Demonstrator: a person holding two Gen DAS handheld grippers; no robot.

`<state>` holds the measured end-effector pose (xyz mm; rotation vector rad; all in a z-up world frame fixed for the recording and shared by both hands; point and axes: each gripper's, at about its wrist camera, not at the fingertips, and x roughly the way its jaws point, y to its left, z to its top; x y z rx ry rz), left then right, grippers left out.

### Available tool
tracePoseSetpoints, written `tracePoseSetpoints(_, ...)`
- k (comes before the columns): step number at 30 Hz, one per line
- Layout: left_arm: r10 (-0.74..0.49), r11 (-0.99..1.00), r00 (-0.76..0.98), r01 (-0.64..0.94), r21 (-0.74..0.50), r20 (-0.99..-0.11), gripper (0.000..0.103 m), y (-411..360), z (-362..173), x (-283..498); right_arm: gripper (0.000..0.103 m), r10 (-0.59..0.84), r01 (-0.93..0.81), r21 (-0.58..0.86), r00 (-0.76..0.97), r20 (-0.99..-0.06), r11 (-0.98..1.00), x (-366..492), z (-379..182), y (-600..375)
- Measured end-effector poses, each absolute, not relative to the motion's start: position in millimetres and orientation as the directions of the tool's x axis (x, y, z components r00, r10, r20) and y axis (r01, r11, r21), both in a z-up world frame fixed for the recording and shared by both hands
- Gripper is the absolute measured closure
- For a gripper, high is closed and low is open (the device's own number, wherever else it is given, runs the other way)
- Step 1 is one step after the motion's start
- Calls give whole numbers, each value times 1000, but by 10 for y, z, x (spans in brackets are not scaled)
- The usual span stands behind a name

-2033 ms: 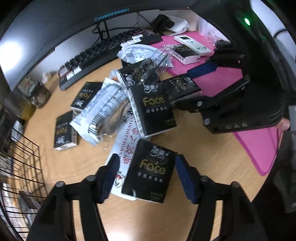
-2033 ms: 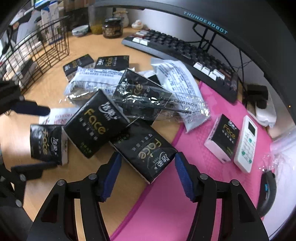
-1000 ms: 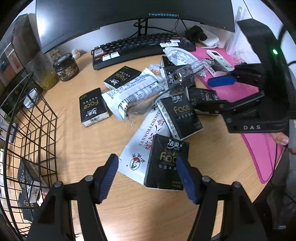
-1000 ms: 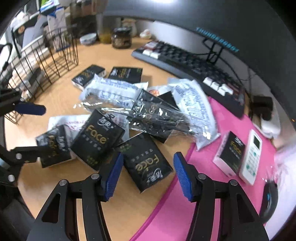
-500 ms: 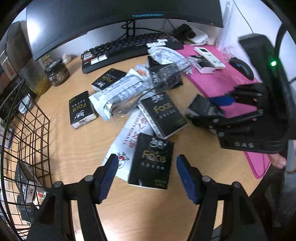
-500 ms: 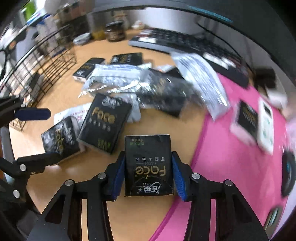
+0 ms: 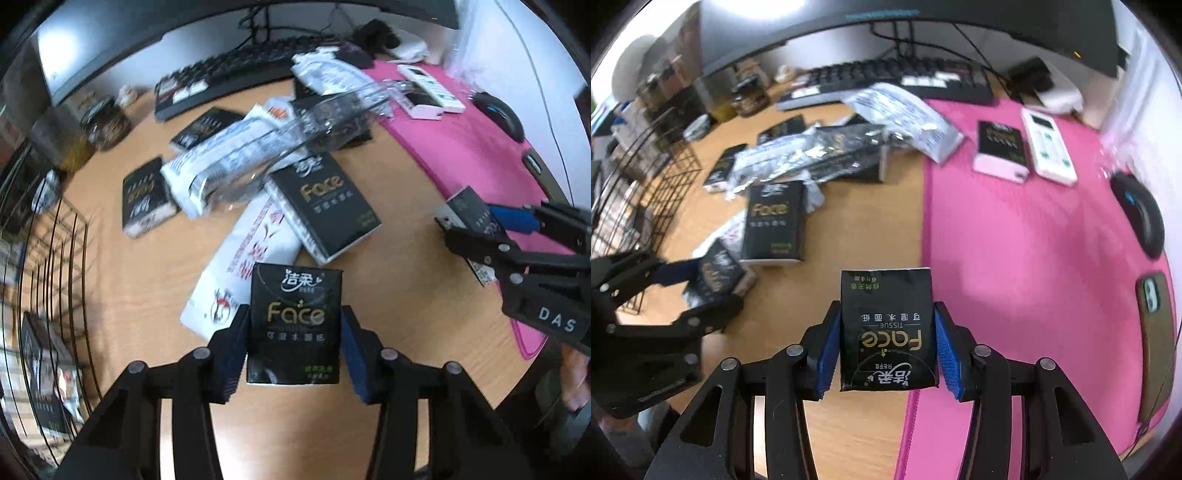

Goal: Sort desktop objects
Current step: 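Grasp a black Face tissue pack with the right gripper while the left gripper grasps another, then carry both tissue packs over the wire basket and open both grippers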

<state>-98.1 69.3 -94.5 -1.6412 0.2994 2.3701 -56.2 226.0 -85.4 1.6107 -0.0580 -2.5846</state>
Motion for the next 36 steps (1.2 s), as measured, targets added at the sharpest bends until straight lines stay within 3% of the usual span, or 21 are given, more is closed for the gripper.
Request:
tracePoseSetpoints(7,41,-954,-389,-289,80,-920,41,798,-979,-956,55,-79,80,48,-442,-894,-996,-536,-901,2189)
tracePoseSetpoints(9,37,-951,-396,-296,89,-918,41,818,-980,-946,55,-66,87,30,-450,-891,-996,-534,-902,2171)
tracePoseSetpoints(10,31,-952,-401,-292,96,-916,50,812,-975,-943,55,-61,87,24,-453,-890,-996,-533,-904,2163)
tracePoseSetpoints(11,21,-952,-406,-287,106,-914,51,806,-964,-943,55,-57,89,19,-452,-890,-996,-533,-909,2160)
tracePoseSetpoints(19,69,-962,-435,-268,57,-898,51,673,-763,-942,56,-62,95,20,-470,-881,-995,-484,-789,2130)
tracePoseSetpoints(29,79,-974,-649,-213,81,-757,51,390,20,-639,56,-89,145,7,-570,-817,-989,-252,-264,1856)
tracePoseSetpoints(36,-24,-992,-723,-70,107,-690,51,-135,427,-444,56,-166,259,-12,-656,-736,-966,-153,186,1254)
